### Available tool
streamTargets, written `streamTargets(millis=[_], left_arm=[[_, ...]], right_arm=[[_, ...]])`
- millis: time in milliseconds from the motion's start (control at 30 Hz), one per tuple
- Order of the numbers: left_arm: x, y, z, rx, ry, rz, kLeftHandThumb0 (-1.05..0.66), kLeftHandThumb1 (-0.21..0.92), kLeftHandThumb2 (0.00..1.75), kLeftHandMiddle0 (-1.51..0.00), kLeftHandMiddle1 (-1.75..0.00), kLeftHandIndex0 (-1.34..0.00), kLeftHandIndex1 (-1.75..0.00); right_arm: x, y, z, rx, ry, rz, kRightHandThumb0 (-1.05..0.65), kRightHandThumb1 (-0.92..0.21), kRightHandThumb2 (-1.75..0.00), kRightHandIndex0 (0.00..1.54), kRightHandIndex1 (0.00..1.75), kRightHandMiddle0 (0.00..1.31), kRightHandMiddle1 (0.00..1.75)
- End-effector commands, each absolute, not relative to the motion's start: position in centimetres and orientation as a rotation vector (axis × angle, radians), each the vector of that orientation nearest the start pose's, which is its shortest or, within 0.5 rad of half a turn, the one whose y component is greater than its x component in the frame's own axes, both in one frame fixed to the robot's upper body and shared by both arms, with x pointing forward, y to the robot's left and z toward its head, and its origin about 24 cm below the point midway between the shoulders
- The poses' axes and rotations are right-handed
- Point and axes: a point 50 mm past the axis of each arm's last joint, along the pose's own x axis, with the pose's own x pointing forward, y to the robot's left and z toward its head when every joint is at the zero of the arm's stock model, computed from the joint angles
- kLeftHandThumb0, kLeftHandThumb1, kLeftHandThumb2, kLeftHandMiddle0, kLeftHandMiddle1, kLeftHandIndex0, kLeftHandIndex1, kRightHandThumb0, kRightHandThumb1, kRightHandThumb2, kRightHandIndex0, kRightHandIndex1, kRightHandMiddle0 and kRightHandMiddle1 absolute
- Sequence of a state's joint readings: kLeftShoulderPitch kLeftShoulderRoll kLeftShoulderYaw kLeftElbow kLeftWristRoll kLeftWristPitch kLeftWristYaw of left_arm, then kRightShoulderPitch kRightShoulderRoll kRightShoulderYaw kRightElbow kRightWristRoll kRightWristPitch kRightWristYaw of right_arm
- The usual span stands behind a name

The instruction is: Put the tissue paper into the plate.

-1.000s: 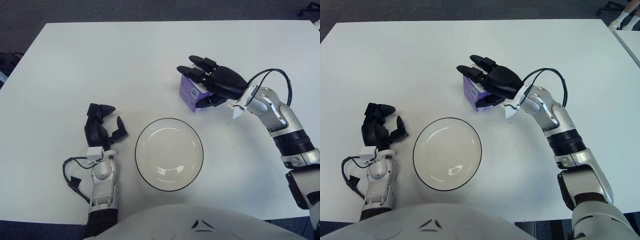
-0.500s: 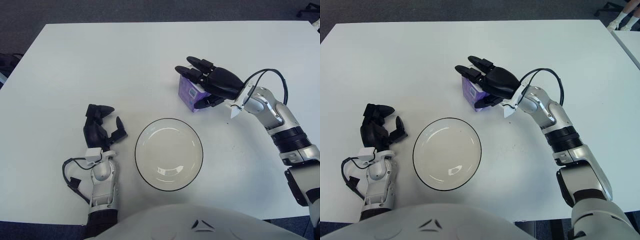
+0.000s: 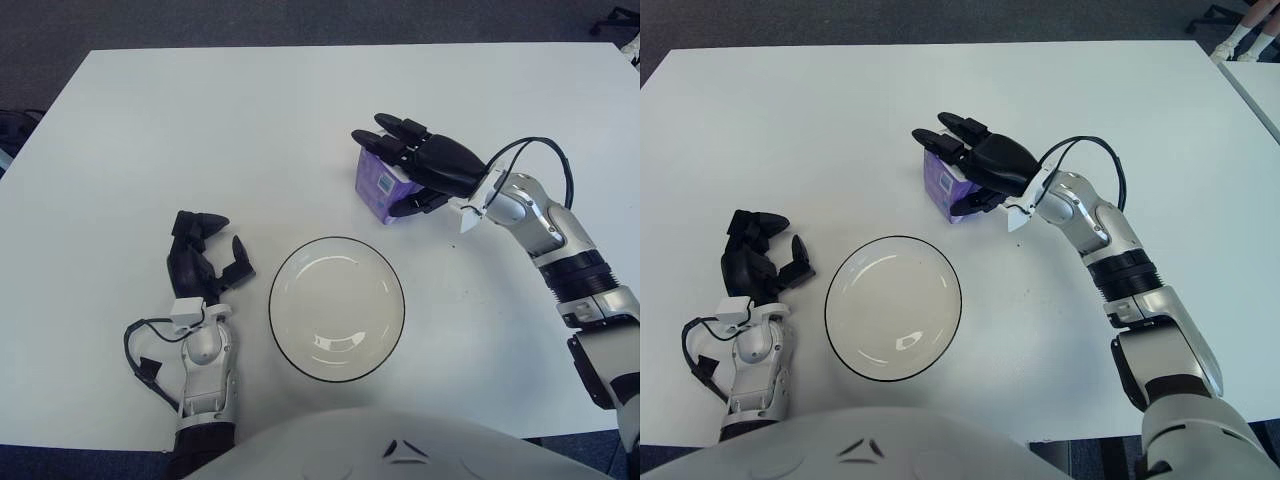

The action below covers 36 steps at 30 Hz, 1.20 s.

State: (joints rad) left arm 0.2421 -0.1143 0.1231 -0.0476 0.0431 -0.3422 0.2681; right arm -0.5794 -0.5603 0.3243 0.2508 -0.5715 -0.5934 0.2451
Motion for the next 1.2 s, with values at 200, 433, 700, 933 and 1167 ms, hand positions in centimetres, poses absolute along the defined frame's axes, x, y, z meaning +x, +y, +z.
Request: streamTargets(millis=[200,433,700,933,1167], left_arm=[[18.32,18.49,1.05,-0.042,-0.029,0.504,0.00,0.24,1.37,-0.70,-1.59,-0.47,-1.75],[18.37,18.55,1.03,-0.054,-0.030,0.504,-0.01,0.24,1.36,-0.70,-1.59,-0.47,-1.75],[18.38,18.60,1.03,-0.057,-0.037,0.502,-0.01,0.25,1.36,-0.70,-1.58,-0.48,-1.75],[18.41,18.62,1.02,-0.061,-0.038,0.507,-0.01,0.25,1.36,-0.70,-1.58,-0.47,-1.75],[18.43,18.65,0.97,-0.051,-0.030,0.509,-0.01,0.25,1.36,-0.69,-1.60,-0.47,-1.75]], right_arm=[[31.05,-12.43,11.84,-1.293,-0.449,0.791,-0.26,-0.33,-1.22,0.28,1.72,0.39,1.67],[31.01,-12.29,11.93,-1.283,-0.426,0.761,-0.02,-0.09,-1.57,0.73,1.74,0.60,1.70],[30.94,-12.24,11.95,-1.229,-0.402,0.737,0.00,-0.01,-1.64,0.86,1.67,0.61,1.74],[30.79,-12.20,12.20,-1.195,-0.395,0.726,0.00,0.01,-1.66,0.90,1.64,0.63,1.75],[30.65,-12.12,12.56,-1.167,-0.408,0.696,0.00,0.03,-1.67,0.91,1.63,0.63,1.75]])
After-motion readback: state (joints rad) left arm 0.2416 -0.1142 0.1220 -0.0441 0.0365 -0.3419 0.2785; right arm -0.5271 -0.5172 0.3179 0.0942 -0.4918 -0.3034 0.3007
